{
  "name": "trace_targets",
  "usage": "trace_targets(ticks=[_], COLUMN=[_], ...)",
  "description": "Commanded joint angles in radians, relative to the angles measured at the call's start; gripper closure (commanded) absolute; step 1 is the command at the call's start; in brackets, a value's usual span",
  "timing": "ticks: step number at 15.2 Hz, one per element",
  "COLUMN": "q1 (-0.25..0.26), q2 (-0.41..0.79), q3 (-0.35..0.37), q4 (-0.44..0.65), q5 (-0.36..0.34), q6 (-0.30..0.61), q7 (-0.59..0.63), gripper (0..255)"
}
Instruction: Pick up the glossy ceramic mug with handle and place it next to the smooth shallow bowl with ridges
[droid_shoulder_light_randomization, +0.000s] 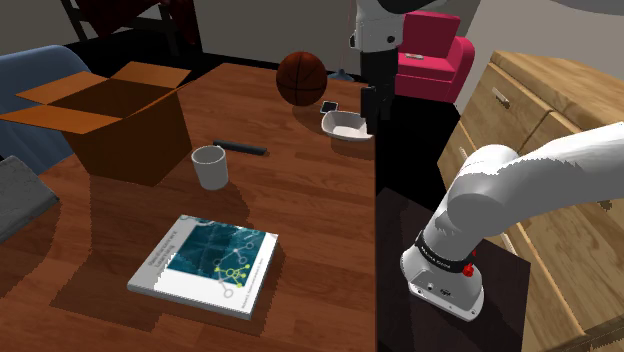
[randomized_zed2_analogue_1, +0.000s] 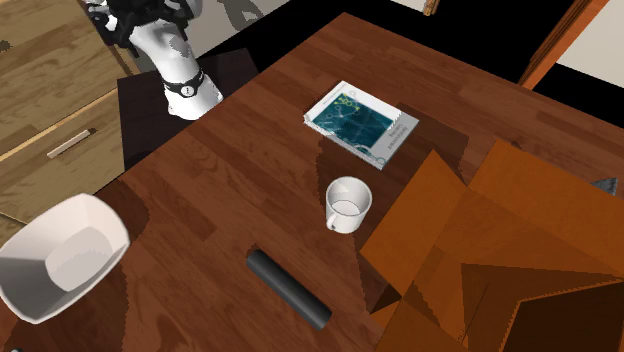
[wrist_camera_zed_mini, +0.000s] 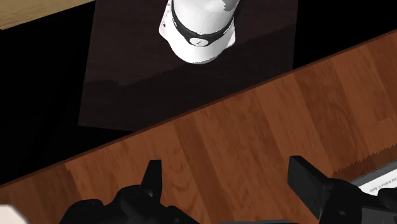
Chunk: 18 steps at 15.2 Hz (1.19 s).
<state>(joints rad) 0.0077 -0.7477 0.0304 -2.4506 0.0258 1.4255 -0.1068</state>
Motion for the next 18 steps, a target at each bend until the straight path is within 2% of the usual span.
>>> trace_targets(ticks=[1,10,18], q1=[0.0,0.036,0.056], q2=[0.0,0.283,0.565], q3=[0.0,0.127,0.218], q4=[0.0,0.115,0.302], q5=[0.0,0.061,0.037], q6=[0.0,0.21,0.338], q7=[0.0,0.138,0.269], gripper=[0,0,0])
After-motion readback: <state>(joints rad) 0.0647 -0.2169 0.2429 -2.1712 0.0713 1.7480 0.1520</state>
